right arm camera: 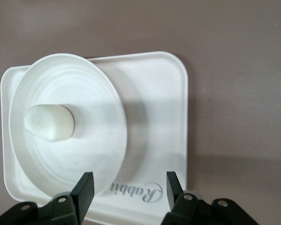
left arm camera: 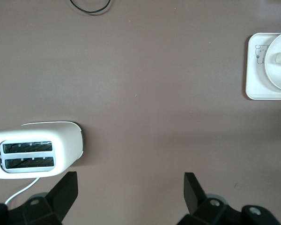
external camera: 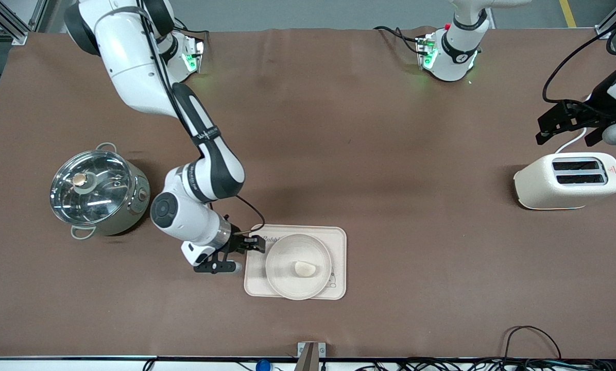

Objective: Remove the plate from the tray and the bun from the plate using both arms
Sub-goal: 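Close the right gripper on the plate rim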

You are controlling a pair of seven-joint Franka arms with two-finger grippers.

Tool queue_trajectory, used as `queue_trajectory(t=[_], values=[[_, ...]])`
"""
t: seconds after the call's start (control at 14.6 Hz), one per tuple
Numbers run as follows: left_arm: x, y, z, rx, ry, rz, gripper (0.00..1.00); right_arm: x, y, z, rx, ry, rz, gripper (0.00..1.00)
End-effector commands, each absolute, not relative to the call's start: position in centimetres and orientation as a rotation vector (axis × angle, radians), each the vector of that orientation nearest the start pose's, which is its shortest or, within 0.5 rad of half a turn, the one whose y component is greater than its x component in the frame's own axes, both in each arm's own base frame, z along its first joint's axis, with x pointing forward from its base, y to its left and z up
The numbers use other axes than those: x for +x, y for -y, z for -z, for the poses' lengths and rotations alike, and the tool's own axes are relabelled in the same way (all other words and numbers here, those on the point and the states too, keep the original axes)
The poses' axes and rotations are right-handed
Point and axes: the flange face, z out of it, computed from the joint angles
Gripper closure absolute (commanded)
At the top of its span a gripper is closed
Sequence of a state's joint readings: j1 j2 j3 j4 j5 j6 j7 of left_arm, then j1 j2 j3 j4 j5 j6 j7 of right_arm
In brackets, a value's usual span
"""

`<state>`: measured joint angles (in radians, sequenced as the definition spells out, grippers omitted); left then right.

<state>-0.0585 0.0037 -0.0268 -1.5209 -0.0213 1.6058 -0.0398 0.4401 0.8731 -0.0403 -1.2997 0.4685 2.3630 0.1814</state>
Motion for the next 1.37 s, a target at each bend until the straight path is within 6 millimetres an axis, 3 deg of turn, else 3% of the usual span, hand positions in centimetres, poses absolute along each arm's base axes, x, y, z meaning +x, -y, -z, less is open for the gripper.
queue_trajectory(t=[0.0, 0.55, 0.96, 1.3], values=[[55.7, 5.0, -65.3, -3.149, -0.087, 0.120, 0.00, 71.6, -32.1, -22.4, -2.702, -0.205, 0.111, 0.37], [55.7, 4.9, -65.1, -3.149, -0.082, 0.115, 0.00, 71.9, -33.0, -18.7, -2.697, -0.220, 0.126, 0.52], [55.7, 4.8, -65.2, -3.149, -0.082, 0.118, 0.00, 71.9, -32.9, -18.7, -2.688, -0.225, 0.121, 0.86], [55.8, 4.8, -65.1, -3.149, -0.085, 0.115, 0.00, 72.0, -32.7, -19.0, -2.691, -0.220, 0.122, 0.97]])
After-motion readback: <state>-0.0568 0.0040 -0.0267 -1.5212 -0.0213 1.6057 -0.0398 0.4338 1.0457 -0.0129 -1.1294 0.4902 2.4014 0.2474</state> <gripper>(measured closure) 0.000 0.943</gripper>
